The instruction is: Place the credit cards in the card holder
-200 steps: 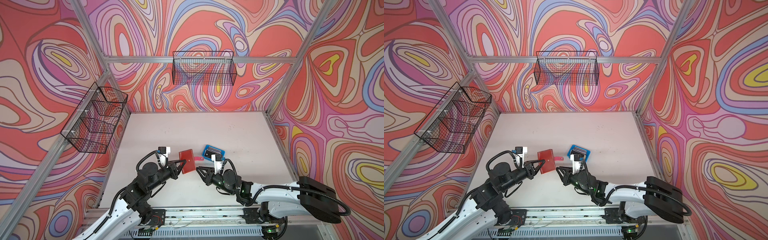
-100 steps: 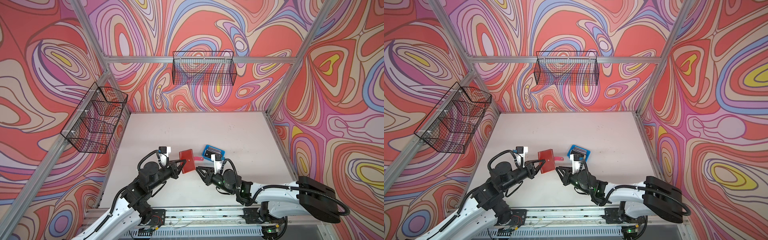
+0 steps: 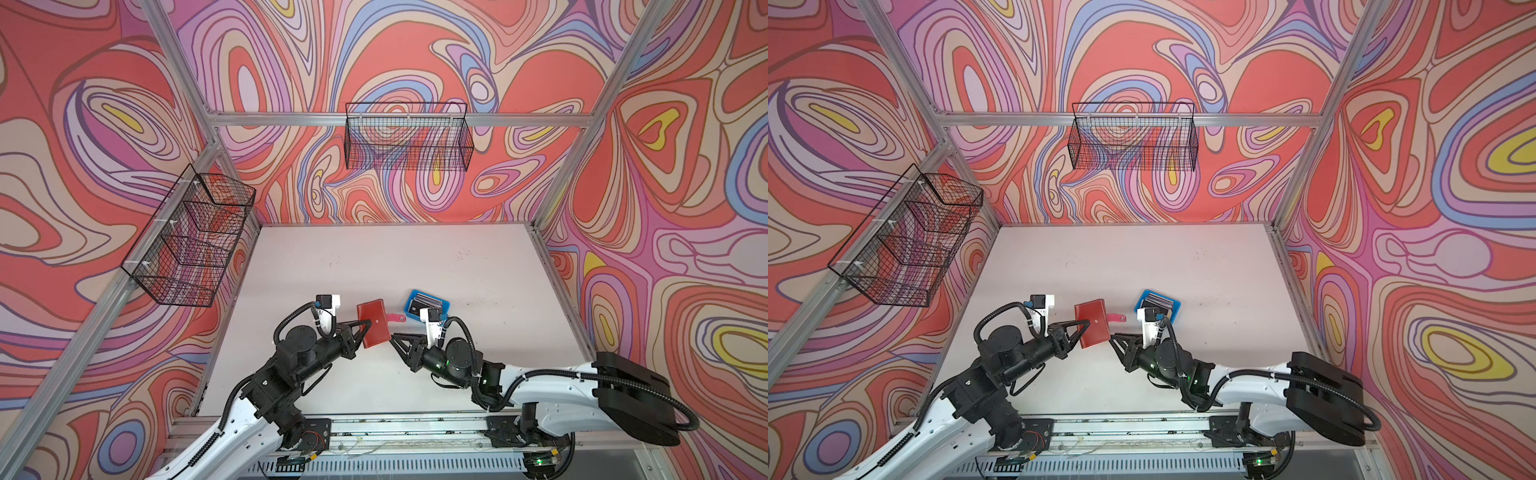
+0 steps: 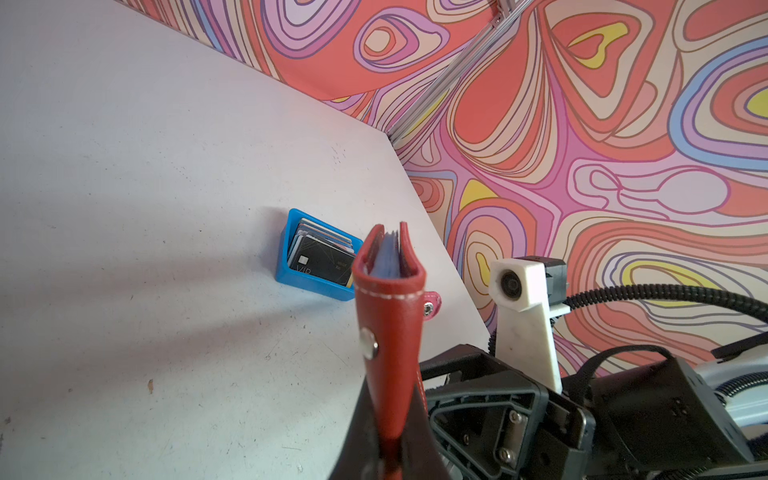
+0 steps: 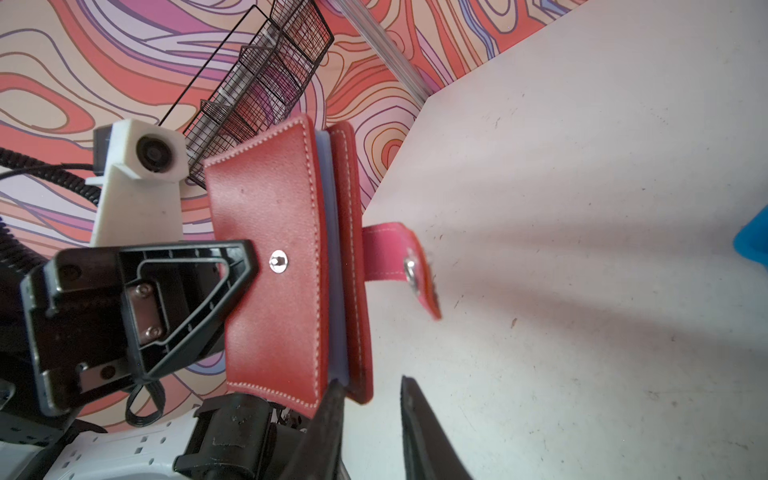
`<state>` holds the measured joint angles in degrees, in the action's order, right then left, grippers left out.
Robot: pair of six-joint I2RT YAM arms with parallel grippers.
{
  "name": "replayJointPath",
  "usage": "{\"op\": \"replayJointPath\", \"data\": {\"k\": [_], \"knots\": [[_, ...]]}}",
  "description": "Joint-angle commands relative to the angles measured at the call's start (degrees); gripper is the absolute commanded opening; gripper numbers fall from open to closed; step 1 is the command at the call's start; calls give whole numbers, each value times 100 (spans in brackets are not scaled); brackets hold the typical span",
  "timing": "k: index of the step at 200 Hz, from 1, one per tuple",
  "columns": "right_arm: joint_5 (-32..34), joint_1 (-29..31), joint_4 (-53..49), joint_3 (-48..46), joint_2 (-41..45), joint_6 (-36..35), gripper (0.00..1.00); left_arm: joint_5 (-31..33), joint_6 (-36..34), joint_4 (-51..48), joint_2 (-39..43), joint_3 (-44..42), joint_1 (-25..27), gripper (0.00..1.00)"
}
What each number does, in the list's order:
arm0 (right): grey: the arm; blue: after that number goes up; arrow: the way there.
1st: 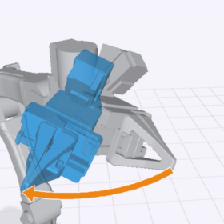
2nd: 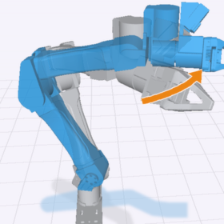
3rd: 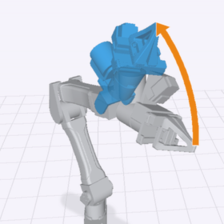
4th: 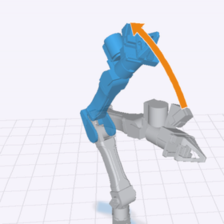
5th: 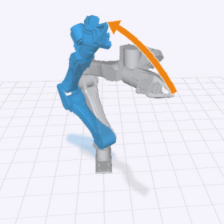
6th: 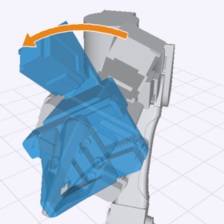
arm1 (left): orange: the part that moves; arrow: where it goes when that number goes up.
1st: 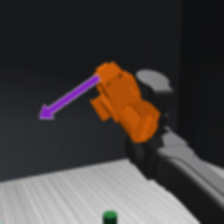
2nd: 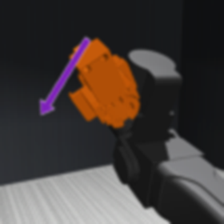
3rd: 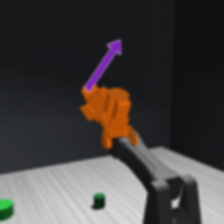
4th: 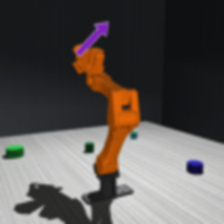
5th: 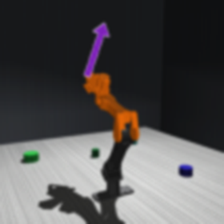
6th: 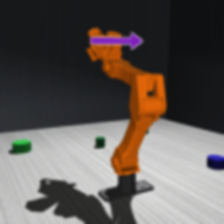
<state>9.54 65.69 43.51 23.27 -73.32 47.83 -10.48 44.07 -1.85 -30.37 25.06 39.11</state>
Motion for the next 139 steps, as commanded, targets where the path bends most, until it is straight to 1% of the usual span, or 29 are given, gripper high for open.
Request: {"op": "replayJointPath", "data": {"k": [1,37,51,68,79,90,106,133,139], "knots": [[-80,-4,176,105,6,-20,27,-20,-81,159,14,-24,-27,0],[-98,-4,201,58,159,-90,34,3,-57,194,5,-97,-27,0],[-128,-4,304,-1,202,-93,39,-30,-48,234,-20,-111,-27,0],[-146,-4,360,-15,196,-107,48,-168,-48,334,-56,-112,-27,0],[-173,-4,384,7,157,-116,55,-285,-31,439,-66,-137,-27,0],[-216,-4,427,24,118,-150,59,-408,-13,589,-66,-188,-27,0],[-258,-4,523,50,46,-145,61,-560,13,836,-48,-280,-27,0],[-219,-4,626,38,-31,-101,62,-779,13,1087,-31,-291,-26,0],[-205,-4,639,31,-26,-90,60,-825,13,1098,-38,-275,-27,0]]}}
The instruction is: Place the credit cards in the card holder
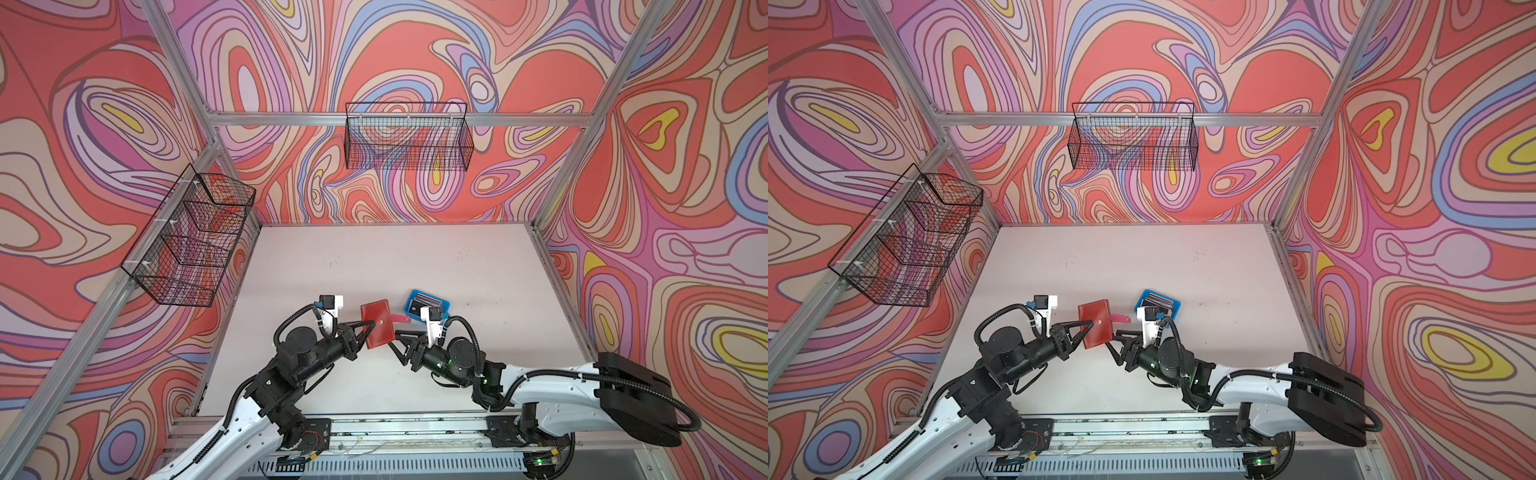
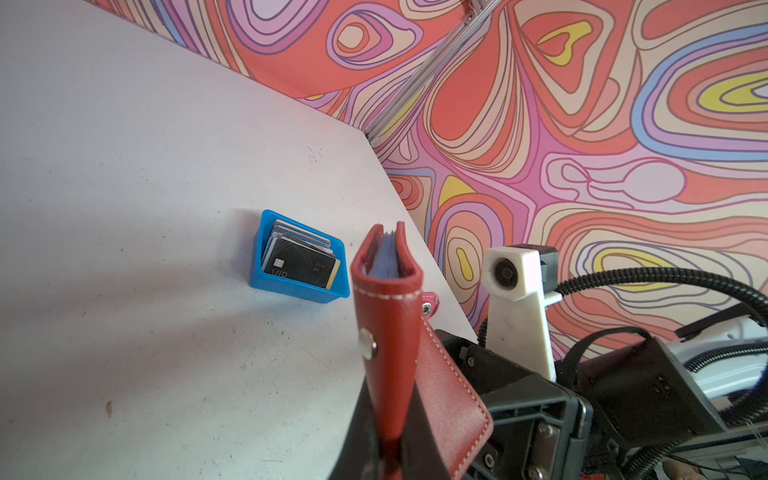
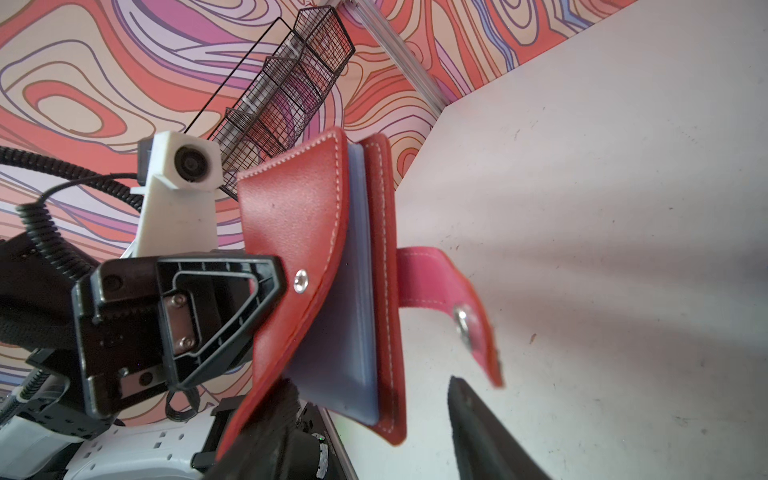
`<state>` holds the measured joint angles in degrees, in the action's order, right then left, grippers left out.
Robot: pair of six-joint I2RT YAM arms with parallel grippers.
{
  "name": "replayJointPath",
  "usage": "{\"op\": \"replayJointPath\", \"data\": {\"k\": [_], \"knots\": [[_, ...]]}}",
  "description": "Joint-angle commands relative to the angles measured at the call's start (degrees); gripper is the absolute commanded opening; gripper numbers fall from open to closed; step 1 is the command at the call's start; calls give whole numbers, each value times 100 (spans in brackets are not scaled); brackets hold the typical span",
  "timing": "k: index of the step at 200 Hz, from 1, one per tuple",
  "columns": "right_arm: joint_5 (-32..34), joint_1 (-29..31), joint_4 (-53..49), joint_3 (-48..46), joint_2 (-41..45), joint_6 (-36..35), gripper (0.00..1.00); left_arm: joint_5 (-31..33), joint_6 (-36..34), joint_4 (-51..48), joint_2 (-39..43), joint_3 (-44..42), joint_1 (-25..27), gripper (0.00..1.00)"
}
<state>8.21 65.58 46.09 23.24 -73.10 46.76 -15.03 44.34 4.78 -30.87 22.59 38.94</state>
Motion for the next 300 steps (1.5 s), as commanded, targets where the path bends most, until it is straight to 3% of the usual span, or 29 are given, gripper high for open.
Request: {"op": "replayJointPath", "data": {"k": [1,34,57,92,110,120,135,166,205,269,300], "knots": [[-73,7,382,32,-47,17,60,-374,-13,440,12,-23,-9,0],[-158,8,748,-66,15,-101,52,-649,68,783,-6,-138,-9,0],[-343,7,1299,-207,-2,-140,38,-802,91,952,-54,-164,-9,0],[-367,7,1439,-224,-13,-149,13,-685,-63,454,-41,-10,-9,0],[-252,8,1330,-235,14,-164,0,-239,-139,-9,75,39,-9,23],[-127,9,1244,-266,57,-151,0,18,-200,-294,108,97,-9,41],[87,7,986,-291,133,-150,0,340,-324,-786,67,300,-9,57],[486,56,190,-65,63,-265,0,830,-560,-1734,-248,937,4,76],[1317,296,-1129,617,-450,-336,0,1210,-806,-2348,-752,1356,172,86],[1078,403,-1008,960,-1081,-422,0,1519,-939,-2595,-1725,1600,389,84],[896,433,-991,1107,-1261,-492,0,1496,-992,-2588,-1816,1529,455,89]]}}
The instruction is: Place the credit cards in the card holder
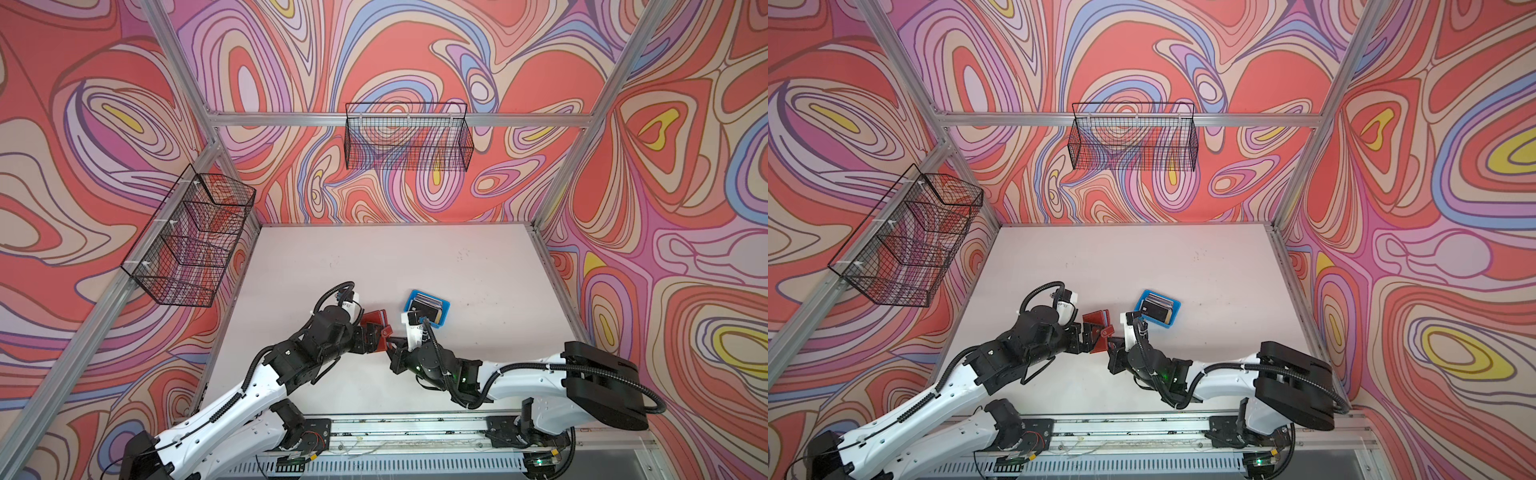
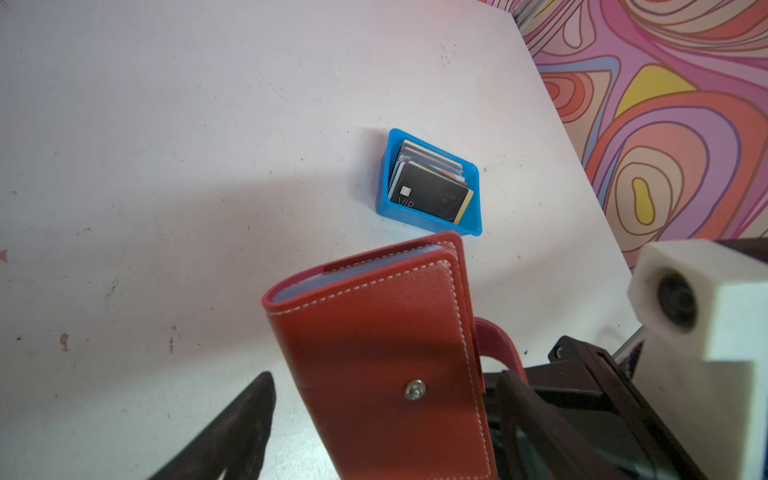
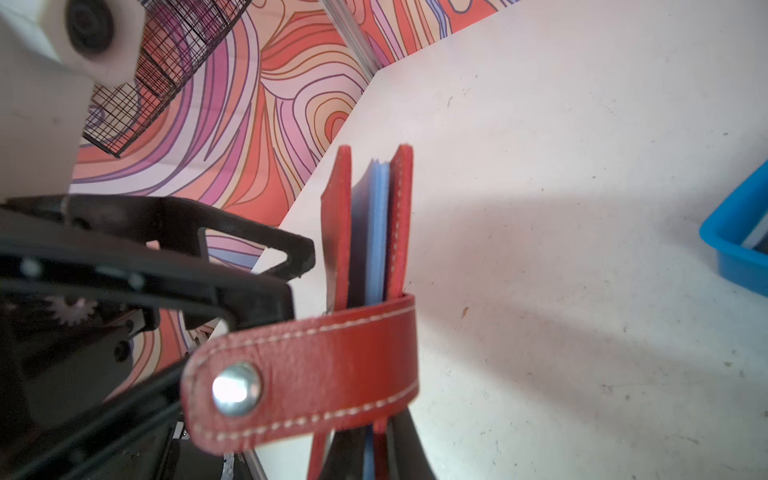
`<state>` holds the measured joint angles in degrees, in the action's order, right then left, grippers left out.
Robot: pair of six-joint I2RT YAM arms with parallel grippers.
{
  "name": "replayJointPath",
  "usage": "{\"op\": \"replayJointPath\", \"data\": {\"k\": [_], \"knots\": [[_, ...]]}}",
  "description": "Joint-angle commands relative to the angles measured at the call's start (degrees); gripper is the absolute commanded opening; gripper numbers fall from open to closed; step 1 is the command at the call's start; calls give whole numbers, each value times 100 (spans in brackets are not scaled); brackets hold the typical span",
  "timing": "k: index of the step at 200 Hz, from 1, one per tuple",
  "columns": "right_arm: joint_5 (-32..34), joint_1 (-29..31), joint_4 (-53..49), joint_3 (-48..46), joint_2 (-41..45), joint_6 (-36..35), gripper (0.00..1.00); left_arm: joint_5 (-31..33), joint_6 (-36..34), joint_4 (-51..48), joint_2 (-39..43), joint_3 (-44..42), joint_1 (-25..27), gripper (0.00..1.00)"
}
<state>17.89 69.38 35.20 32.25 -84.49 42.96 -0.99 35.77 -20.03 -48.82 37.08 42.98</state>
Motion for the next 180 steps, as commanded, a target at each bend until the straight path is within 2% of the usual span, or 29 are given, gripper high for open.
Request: {"op": "replayJointPath", "data": {"k": [1,55,68,81,94,138,180], "knots": [[-83,51,104,209,-126,-116,0,92,-134,-102,-22,71,52,89],[-109,216,153,325,-194,-276,0,192,-33,-129,-233,46,52,91],[-17,216,105,298,-161,-236,0,351,18,-184,-261,21,52,84],[99,220,154,181,-85,-204,0,531,93,-231,-277,-14,52,69],[289,216,136,56,26,-98,0,646,154,-303,-239,-24,50,61],[665,216,-28,-217,350,149,0,749,214,-502,26,-23,46,53],[761,216,31,-374,494,273,0,826,299,-526,94,-144,40,54]]}}
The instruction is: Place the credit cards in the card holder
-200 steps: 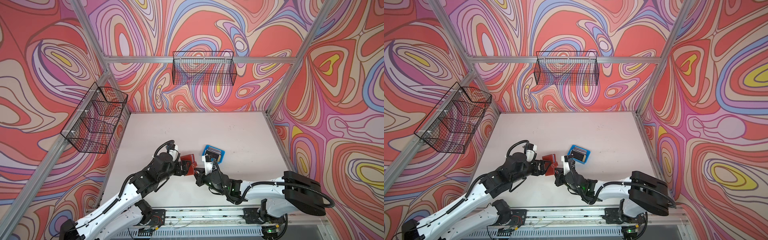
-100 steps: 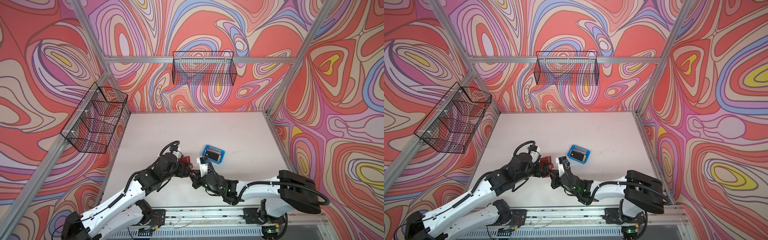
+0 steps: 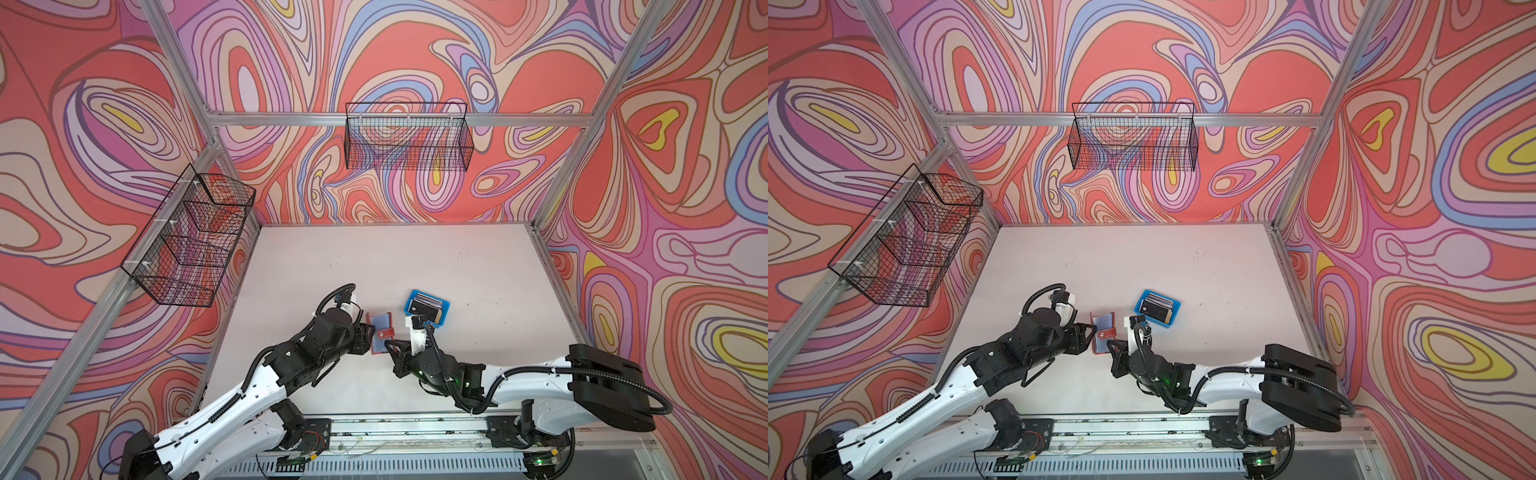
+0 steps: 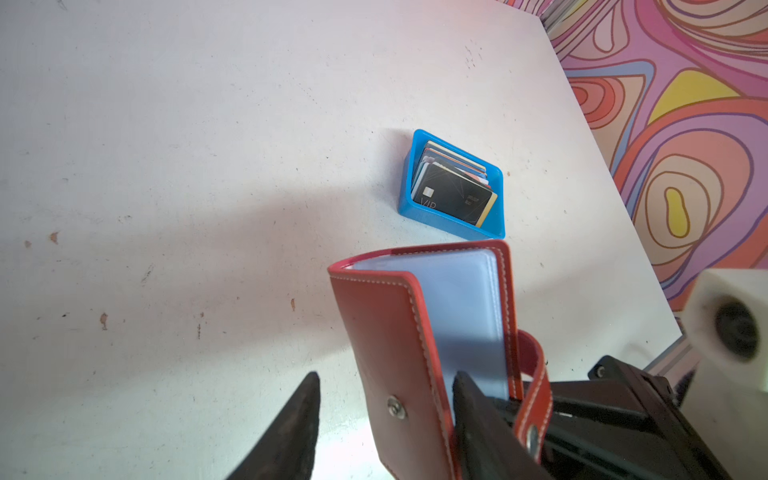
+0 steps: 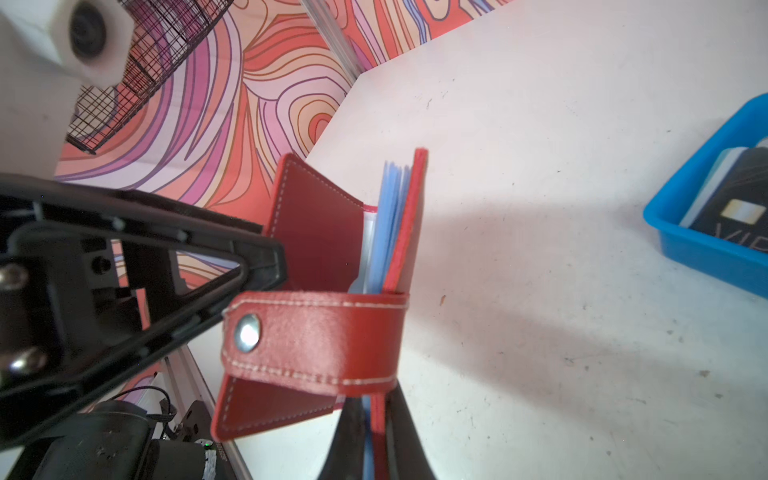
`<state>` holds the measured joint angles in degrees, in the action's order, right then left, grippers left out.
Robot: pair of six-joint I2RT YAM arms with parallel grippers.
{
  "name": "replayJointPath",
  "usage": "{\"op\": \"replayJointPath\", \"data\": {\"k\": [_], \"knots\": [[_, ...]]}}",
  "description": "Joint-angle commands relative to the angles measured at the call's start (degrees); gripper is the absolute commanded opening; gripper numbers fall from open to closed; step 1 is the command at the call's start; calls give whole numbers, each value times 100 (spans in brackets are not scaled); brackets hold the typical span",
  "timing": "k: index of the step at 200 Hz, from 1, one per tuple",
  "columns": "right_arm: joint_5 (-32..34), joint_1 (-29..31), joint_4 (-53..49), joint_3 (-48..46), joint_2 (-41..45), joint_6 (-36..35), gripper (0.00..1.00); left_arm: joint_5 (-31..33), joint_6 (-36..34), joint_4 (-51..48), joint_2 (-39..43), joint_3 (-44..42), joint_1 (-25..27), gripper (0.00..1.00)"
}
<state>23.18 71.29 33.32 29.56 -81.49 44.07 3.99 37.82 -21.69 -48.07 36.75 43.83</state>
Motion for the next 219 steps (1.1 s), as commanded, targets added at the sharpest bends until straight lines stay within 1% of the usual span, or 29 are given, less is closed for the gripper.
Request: {"op": "replayJointPath", "data": {"k": [1,12,26,55,76,90,111,115,151,163,170,176,183,191,205,219], "knots": [[227,26,228,-107,199,167,0,334,94,-365,18,-109,-48,54],[191,26,302,-155,229,188,0,333,94,-345,8,-124,-42,53],[103,26,444,-215,248,189,0,251,102,-234,-22,-196,-48,47],[38,26,660,-361,288,277,0,193,178,-26,-9,-365,-89,30],[72,26,667,-424,284,405,0,20,182,-23,59,-395,-263,18],[71,23,667,-451,262,478,0,-222,208,36,130,-480,-455,10],[57,26,633,-468,221,572,0,-711,260,310,225,-655,-735,9],[60,23,640,-477,205,607,0,-781,261,355,235,-868,-771,10],[63,21,647,-556,91,973,0,-1021,261,429,272,-1053,-940,20],[4,18,699,-570,25,1077,0,-1119,268,550,297,-1173,-977,21],[-16,25,727,-566,-27,1133,0,-1173,277,620,315,-1248,-989,18],[-29,20,739,-571,-77,1194,0,-1202,293,622,323,-1316,-999,13],[-34,19,744,-567,-144,1285,0,-1246,315,862,321,-1389,-1006,7],[-46,17,729,-556,-247,1429,0,-1321,321,970,325,-1471,-1016,4],[-72,14,746,-524,-435,1633,0,-1386,323,1066,311,-1574,-1026,2],[-89,1,777,-482,-662,1836,0,-1272,331,1088,291,-1675,-1033,2]]}}
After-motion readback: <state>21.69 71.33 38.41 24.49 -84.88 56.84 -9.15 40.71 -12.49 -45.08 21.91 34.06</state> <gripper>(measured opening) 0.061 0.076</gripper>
